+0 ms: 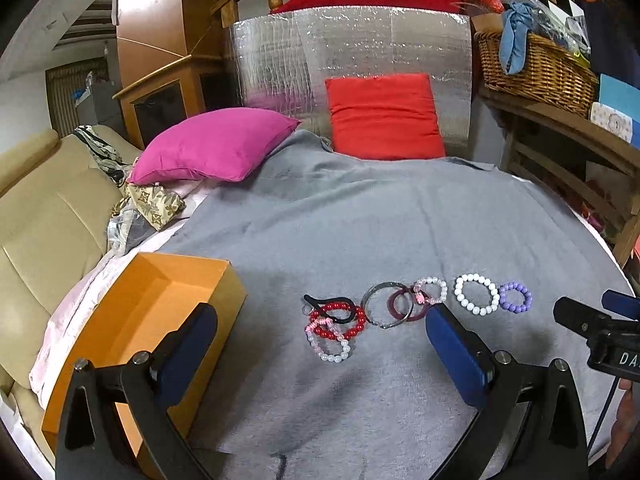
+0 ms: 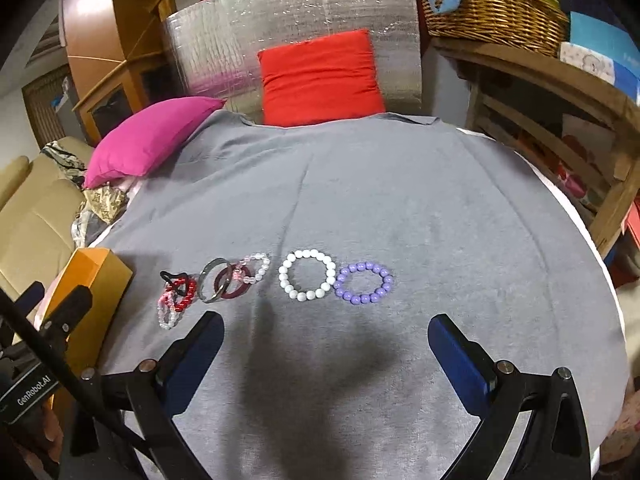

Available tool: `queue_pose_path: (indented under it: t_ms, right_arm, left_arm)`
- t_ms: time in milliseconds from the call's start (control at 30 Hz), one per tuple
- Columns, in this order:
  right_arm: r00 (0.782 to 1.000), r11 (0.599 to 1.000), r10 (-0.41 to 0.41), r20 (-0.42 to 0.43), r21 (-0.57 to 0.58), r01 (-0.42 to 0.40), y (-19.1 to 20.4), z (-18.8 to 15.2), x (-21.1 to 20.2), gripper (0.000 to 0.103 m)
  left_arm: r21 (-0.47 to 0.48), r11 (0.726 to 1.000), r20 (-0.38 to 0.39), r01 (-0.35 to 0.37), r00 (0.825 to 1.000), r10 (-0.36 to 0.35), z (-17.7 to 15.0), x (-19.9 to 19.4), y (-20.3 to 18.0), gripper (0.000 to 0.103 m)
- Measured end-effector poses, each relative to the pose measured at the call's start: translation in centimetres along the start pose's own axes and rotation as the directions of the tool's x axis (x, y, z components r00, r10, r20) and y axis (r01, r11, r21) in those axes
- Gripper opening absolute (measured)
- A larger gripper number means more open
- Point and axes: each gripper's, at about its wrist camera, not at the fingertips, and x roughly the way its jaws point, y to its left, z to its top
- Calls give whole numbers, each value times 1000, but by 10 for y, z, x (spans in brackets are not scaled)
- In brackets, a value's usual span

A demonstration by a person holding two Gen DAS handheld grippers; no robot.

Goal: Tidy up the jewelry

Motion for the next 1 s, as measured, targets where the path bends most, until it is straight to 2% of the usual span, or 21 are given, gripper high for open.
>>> queue_pose_path:
  t_ms: [1000]
  right_arm:
    - [998, 1000, 19, -56, -5, -19, 4, -1, 26, 103]
  left_arm:
    - [2, 1000, -46, -3, 999, 3, -4, 16, 3, 103]
